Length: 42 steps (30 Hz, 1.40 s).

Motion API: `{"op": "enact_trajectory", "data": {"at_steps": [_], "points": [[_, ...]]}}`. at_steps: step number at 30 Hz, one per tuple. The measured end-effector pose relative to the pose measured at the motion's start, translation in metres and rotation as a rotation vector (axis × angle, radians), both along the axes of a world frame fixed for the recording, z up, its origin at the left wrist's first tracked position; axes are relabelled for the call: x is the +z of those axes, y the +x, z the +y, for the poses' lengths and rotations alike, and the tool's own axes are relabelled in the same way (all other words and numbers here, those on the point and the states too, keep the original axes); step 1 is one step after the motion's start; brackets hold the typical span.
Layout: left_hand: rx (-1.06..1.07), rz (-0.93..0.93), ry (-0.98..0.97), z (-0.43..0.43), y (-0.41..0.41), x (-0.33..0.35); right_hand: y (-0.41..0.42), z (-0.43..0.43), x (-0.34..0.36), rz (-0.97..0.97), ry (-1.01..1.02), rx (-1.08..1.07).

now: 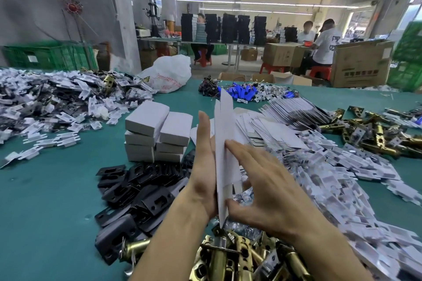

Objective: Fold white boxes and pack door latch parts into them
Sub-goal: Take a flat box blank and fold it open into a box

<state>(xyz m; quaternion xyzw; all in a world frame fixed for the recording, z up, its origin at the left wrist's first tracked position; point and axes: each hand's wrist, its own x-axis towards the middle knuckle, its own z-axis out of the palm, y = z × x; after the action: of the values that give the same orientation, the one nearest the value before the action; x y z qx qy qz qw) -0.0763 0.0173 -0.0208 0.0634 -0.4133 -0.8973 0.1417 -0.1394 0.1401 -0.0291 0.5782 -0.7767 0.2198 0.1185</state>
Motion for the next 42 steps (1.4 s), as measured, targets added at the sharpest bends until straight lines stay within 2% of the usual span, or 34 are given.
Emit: {"op": "enact_trajectory", "data": {"at_steps": [2,6,10,15,21,26,30,37,39,42], "points": [[-0.055,0.011,-0.022,-0.001,0.004,0.000,-0.001,0.000,0.002,0.021,-0.013,0.007],[-0.116,0.007,-0.076,0.005,0.008,0.004,-0.008,0.007,0.010,-0.217,-0.056,0.043],[-0.040,-0.160,-0.064,0.011,-0.001,0.001,-0.016,0.011,0.008,-0.210,-0.074,0.053],[-0.105,-0.176,0.012,0.006,0.000,0.001,-0.011,0.006,0.003,-0.285,-0.082,0.139],[-0.109,-0.072,0.049,0.008,0.001,0.002,-0.005,0.004,0.006,-0.193,-0.139,0.125],[-0.119,-0.114,0.068,0.005,-0.002,0.000,0.006,-0.002,0.007,-0.158,-0.198,0.116],[-0.012,-0.172,0.022,0.004,-0.004,0.003,0.006,-0.002,0.006,-0.009,-0.365,0.061],[0.187,-0.111,0.085,0.012,-0.007,0.005,0.003,0.001,0.004,-0.088,-0.507,0.030],[0.307,-0.063,0.078,0.011,-0.010,0.001,0.002,0.000,0.005,-0.083,-0.504,0.019],[0.529,-0.036,-0.089,0.003,-0.012,-0.005,-0.006,0.005,0.012,-0.189,-0.356,0.013]]}}
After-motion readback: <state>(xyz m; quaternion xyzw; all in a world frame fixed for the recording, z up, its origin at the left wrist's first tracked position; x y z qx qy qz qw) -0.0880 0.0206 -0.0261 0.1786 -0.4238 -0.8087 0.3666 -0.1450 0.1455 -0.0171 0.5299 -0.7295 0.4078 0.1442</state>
